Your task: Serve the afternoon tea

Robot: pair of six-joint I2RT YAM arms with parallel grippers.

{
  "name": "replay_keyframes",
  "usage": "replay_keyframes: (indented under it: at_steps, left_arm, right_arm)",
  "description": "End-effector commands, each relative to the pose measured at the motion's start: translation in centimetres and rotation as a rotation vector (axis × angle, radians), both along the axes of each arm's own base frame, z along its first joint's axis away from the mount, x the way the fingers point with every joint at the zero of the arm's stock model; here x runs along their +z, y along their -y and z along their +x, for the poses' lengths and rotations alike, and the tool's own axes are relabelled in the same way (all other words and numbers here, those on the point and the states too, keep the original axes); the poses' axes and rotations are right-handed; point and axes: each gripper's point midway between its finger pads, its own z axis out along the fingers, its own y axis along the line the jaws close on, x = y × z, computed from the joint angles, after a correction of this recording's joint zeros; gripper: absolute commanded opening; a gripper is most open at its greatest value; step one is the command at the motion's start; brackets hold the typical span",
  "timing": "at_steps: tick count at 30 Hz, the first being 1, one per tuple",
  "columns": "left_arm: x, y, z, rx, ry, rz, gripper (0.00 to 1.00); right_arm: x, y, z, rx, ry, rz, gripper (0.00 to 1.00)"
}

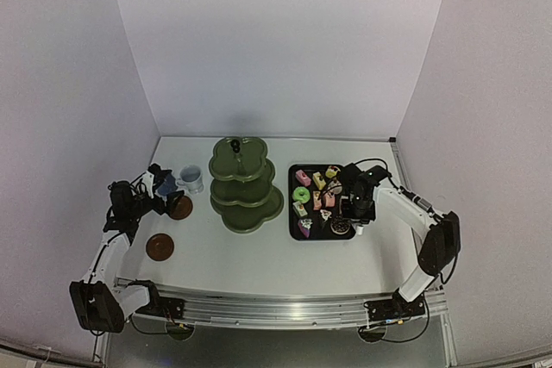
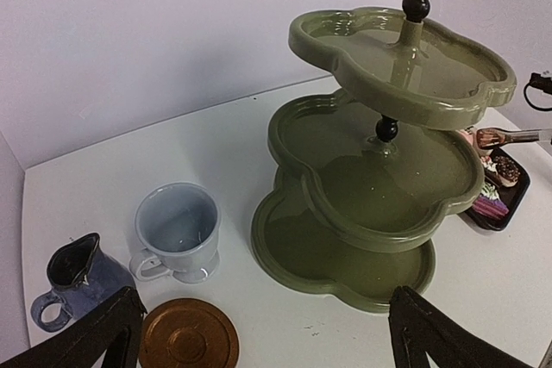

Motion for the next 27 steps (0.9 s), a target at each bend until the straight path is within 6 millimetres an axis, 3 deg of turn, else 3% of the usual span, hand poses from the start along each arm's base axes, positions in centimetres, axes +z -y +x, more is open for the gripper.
replay_keyframes:
  at_steps: [1,14,18,20,22,27]
  left_arm:
    - [0.3,0.1,-0.1,-0.002,0.027,0.013,0.99]
    - [0.4,0.1,-0.3,0.004,0.028,0.005,1.0]
    - [0.4,0.0,-0.3,0.008,0.029,0.004,0.99]
    - [0.5,0.0,-0.4,0.01,0.03,0.002,0.99]
    - [0.4,0.0,-0.5,0.011,0.029,0.0,0.99]
    - [0.3,-0.1,-0.6,0.02,0.027,-0.003,1.0]
  right_arm:
    - [0.6,0.3,0.5,-0.016,0.036,-0.027,0.23]
    - [6.8,0.1,3.3,0.047,0.207,-0.019,0.13]
    - [9.0,-1.1,4.6,0.095,0.26,0.005,0.12]
    - [9.9,-2.9,5.2,0.152,0.293,0.032,0.12]
    - [9.8,-5.9,5.6,0.244,0.316,0.075,0.12]
    - [7.2,-13.2,5.3,0.453,0.313,0.15,0.13]
